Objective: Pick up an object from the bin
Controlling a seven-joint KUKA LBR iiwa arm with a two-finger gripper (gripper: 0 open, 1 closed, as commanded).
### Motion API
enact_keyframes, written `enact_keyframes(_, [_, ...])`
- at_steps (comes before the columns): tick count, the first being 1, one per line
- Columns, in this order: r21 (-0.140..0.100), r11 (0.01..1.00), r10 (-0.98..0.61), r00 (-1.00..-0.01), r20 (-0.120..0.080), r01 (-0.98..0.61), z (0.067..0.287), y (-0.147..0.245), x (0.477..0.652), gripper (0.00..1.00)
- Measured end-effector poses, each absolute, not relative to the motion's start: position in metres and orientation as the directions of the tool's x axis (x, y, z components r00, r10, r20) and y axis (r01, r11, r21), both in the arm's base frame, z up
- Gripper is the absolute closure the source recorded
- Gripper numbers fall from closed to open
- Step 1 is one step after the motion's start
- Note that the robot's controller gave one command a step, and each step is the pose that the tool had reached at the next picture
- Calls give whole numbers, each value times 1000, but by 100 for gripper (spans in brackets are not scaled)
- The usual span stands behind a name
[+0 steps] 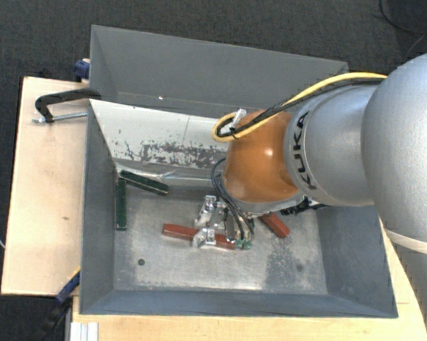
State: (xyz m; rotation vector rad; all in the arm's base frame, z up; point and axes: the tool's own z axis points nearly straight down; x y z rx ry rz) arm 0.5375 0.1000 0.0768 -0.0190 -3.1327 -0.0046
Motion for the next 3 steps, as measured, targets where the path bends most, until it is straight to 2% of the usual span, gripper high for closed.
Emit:
enact_keyframes(1, [3, 1000, 14, -1000, 9, 14, 78, 100, 537, 100])
enact_keyframes(2, [2, 997, -81, -997, -13, -81, 104, 131, 530, 100])
enact_keyframes(3, [0, 949, -315, -949, -5, -315, 302, 10, 550, 100])
